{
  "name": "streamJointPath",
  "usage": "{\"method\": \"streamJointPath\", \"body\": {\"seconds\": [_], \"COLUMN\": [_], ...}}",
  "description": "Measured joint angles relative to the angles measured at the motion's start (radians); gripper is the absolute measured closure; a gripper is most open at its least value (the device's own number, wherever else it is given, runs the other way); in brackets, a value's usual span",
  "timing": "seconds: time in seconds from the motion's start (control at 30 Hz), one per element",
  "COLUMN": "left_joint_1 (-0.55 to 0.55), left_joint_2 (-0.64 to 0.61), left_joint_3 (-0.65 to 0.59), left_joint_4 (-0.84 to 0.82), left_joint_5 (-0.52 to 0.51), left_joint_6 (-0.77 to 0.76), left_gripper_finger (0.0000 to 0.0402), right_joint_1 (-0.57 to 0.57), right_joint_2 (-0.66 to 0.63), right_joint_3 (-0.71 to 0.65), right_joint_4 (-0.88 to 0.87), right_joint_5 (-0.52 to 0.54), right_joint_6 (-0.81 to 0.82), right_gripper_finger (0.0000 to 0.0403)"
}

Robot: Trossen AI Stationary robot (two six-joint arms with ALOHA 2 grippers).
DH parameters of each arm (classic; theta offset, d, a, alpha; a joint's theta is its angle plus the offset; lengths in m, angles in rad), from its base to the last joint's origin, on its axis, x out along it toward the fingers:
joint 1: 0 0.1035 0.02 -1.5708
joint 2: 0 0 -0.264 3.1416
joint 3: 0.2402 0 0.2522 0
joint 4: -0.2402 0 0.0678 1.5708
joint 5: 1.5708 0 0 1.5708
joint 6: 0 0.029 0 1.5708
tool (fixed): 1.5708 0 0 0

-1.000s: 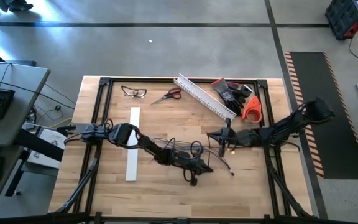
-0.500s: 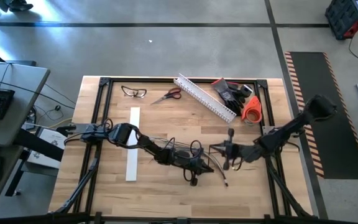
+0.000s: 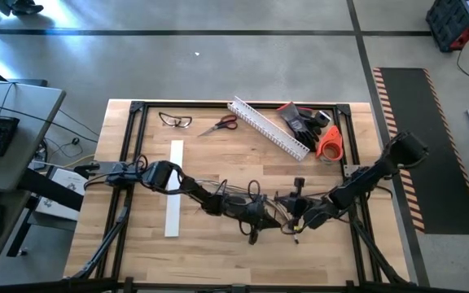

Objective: Ziptie cables
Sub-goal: Wrap the bottom black zip tie on the cable wires

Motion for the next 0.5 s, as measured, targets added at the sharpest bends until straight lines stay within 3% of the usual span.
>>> {"method": "streamJointPath", "body": {"seconds": [0.23, 0.5], "left_joint_1": [0.045, 0.072], "left_joint_2": [0.000, -0.001], "left_joint_3": [-0.151, -0.135], "left_joint_4": [0.312, 0.317], "left_joint_5": [-0.004, 0.104], "left_joint_6": [-0.244, -0.313], "left_gripper_finger": [0.0401, 0.0401], "right_joint_1": [0.056, 0.075], "right_joint_2": [0.046, 0.048], "right_joint_3": [0.000, 0.069], "right_joint_4": [0.026, 0.007], "right_joint_5": [0.084, 0.135], "right_joint_6": [-0.014, -0.175], "right_gripper_finger": [0.0403, 0.0403]}}
